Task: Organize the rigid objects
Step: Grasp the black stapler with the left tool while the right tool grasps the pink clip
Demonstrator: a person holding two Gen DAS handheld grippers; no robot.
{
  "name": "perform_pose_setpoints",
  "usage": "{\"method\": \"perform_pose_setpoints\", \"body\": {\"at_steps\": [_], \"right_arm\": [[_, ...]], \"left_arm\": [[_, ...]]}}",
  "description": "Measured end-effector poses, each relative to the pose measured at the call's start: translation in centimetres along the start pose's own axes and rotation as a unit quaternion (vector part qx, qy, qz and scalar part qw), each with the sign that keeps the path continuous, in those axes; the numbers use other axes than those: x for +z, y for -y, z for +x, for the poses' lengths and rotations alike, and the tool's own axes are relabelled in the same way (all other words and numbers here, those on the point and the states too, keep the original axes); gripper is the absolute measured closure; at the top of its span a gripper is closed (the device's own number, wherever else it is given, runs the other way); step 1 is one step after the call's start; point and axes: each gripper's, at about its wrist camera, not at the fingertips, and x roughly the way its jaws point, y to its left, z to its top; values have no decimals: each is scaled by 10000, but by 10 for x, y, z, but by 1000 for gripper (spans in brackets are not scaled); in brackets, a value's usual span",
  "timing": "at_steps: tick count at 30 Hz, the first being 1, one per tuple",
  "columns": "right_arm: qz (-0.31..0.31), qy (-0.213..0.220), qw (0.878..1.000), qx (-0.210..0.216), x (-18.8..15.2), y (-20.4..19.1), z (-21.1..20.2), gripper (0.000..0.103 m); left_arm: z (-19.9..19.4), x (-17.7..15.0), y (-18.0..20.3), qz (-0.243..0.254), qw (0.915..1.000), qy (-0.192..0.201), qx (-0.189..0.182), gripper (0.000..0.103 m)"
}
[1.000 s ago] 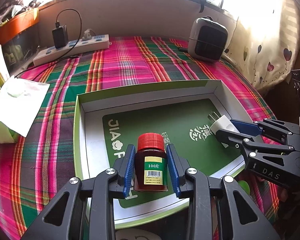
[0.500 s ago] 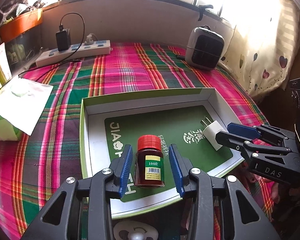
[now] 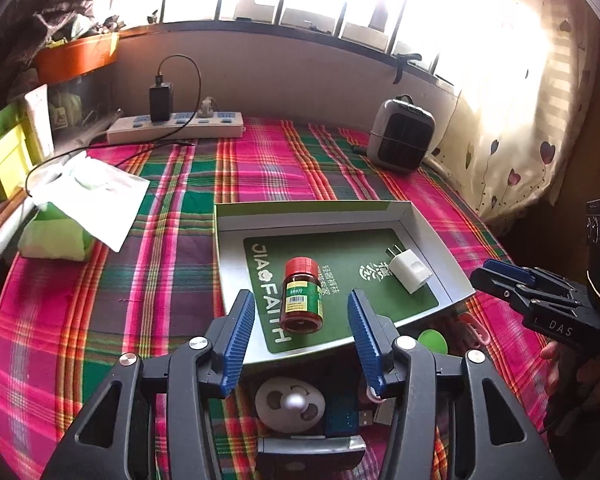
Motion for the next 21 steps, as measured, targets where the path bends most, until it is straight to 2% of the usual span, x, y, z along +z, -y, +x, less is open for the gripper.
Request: {"method": "perform_pose_setpoints", "body": {"at_steps": [5,8,13,21], "right_arm": [[73,176,9997,-127,-16,9,-22,56],[160,171,9996,-148,-26,16,-29,50],[201,76,9996,-166,-43,22,-33,48],[200,-87,9995,-220,-67,25,-32,48]], "left_arm": [[-19,-16,-16,-155,9998,109,55,55],[-25,-28,-29,-370,9993,83,-22,55],[-27,-47,-46,-603,9981,1,-102,55],[-32,-70,-54,-681,9973,-95,-248,55]]}}
